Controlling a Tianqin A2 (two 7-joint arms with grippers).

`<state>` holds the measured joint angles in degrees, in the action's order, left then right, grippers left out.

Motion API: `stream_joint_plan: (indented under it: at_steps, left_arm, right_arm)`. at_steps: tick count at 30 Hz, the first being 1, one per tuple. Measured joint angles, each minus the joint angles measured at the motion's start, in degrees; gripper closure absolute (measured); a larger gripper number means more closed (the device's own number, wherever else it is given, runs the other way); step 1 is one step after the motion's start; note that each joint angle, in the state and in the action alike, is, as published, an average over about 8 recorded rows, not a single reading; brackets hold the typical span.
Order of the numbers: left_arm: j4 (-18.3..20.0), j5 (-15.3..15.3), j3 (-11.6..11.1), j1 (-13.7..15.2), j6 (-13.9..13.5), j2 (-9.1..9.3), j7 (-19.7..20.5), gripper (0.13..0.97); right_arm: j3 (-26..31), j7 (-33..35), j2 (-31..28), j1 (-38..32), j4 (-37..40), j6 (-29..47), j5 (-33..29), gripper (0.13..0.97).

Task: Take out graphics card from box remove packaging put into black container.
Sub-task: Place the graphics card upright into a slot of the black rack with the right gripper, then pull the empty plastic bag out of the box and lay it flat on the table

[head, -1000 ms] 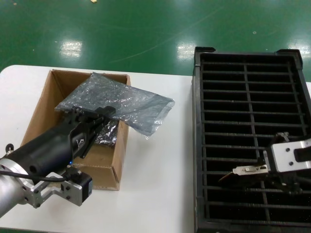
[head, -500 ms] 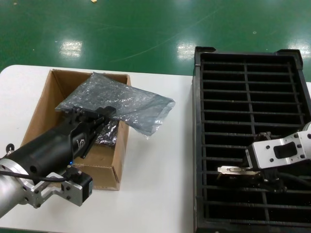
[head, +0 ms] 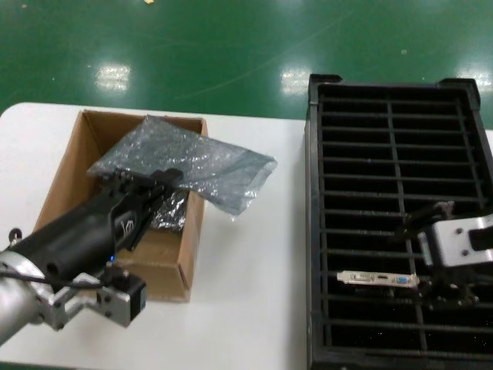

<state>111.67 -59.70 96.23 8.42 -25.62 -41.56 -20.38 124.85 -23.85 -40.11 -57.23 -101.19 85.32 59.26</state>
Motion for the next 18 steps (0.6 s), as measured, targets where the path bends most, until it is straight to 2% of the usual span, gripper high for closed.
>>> stream_joint_plan:
  at_steps: [9, 15, 18]
  left_arm:
    - [0.0, 0.0, 0.0, 0.0, 0.0, 0.0, 0.0, 0.957]
    - [0.0, 0.0, 0.0, 0.0, 0.0, 0.0, 0.0, 0.957]
    - [0.0, 0.0, 0.0, 0.0, 0.0, 0.0, 0.0, 0.957]
  right_arm:
    - [-11.61, 1.48, -7.05, 10.79, -0.16, -13.33, 5.91, 0.569]
    - [-19.1, 2.82, -8.88, 18.26, 4.2, -23.77, 8.6, 0.412]
    - [-22.7, 3.73, -9.02, 21.27, 7.01, -27.99, 11.12, 0.371]
